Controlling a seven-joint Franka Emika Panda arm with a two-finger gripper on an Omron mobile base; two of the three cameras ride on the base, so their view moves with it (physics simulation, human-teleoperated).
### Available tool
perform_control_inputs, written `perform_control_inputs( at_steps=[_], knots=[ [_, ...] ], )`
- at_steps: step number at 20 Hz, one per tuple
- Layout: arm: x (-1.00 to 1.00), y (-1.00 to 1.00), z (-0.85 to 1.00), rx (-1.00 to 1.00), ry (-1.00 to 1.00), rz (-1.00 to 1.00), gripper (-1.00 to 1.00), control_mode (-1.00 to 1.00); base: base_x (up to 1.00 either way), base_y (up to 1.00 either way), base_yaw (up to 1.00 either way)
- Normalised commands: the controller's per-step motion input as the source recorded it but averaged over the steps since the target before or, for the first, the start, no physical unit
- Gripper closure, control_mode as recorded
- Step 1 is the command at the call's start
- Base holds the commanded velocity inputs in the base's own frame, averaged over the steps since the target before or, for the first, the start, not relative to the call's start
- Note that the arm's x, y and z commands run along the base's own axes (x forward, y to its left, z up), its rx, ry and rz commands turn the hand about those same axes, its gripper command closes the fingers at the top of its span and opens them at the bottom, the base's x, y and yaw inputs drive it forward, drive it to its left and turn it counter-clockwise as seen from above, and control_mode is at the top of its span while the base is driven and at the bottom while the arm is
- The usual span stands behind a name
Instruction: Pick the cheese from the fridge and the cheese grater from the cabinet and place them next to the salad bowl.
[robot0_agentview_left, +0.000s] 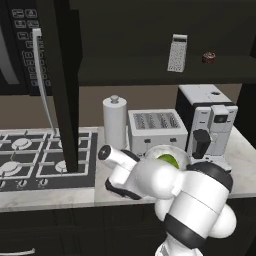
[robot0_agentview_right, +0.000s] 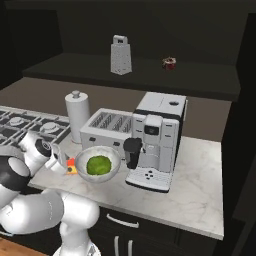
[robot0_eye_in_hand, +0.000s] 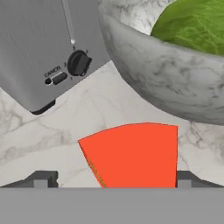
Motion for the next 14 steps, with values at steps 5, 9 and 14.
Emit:
perform_control_inputs(
  at_steps=[5, 9, 14],
  knots=[
    [-0.09, 0.0, 0.25, 0.16, 0.03, -0.01, -1.0, -1.0, 0.0, 0.0, 0.0],
    [-0.12, 0.0, 0.27, 0.21, 0.0, 0.0, -1.0, -1.0, 0.0, 0.0, 0.0],
    [-0.22, -0.09, 0.29, 0.13, 0.01, 0.0, -1.0, -1.0, 0.0, 0.0, 0.0]
  ],
)
